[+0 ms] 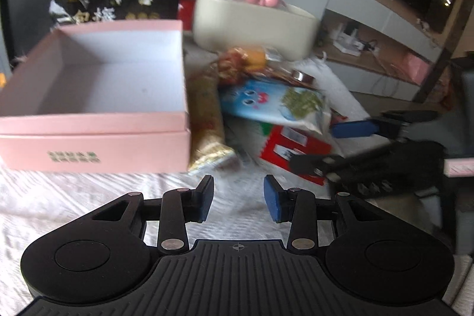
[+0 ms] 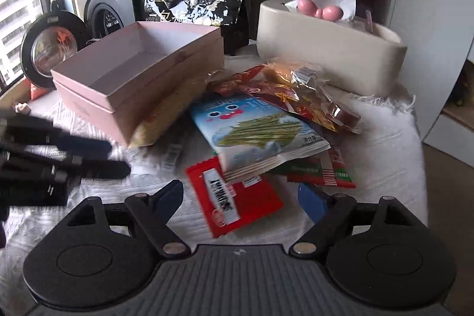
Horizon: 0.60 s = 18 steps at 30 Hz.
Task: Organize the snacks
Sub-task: 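Move the left tool to the yellow rice-cracker bar while the right tool reaches the blue seaweed bag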
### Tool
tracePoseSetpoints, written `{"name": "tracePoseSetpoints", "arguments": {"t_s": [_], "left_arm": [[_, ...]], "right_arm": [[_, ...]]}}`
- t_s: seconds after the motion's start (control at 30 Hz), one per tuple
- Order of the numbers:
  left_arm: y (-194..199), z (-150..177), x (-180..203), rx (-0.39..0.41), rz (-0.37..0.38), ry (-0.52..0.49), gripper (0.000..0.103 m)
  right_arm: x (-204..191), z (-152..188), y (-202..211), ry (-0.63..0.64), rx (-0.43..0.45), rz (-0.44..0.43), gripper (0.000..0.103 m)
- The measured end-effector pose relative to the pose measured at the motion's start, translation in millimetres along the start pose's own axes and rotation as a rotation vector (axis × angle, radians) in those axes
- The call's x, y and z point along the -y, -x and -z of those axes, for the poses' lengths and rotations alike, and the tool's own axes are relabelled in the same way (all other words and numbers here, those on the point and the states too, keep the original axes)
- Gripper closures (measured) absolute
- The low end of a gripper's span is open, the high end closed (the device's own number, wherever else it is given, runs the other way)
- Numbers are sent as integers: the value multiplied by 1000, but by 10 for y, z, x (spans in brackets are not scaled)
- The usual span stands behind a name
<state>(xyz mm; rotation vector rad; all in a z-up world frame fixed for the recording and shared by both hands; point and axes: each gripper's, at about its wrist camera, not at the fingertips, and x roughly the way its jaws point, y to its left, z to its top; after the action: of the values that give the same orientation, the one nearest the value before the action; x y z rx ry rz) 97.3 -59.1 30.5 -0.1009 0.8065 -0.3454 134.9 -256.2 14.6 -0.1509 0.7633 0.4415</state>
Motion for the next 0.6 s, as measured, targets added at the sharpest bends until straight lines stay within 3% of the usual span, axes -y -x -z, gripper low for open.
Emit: {"name": "tracePoseSetpoints", "arguments": {"t_s": [0.1,0.2,0.37,0.6], "left_arm": [[22,-2,-10,8,11,10,61],[14,-33,-17,-1,54,26,61],[-161,-59,65,-15,54,20,61],[-78,-9,28,-12,51,11,61]], "right_arm": [[98,-54,-85,-58,-10,-38,18],[150,-92,51,-37,36,-61,18],[256,-216,289,-46,119,4,18],[354,-480,-246,-86,55,-35,18]]}}
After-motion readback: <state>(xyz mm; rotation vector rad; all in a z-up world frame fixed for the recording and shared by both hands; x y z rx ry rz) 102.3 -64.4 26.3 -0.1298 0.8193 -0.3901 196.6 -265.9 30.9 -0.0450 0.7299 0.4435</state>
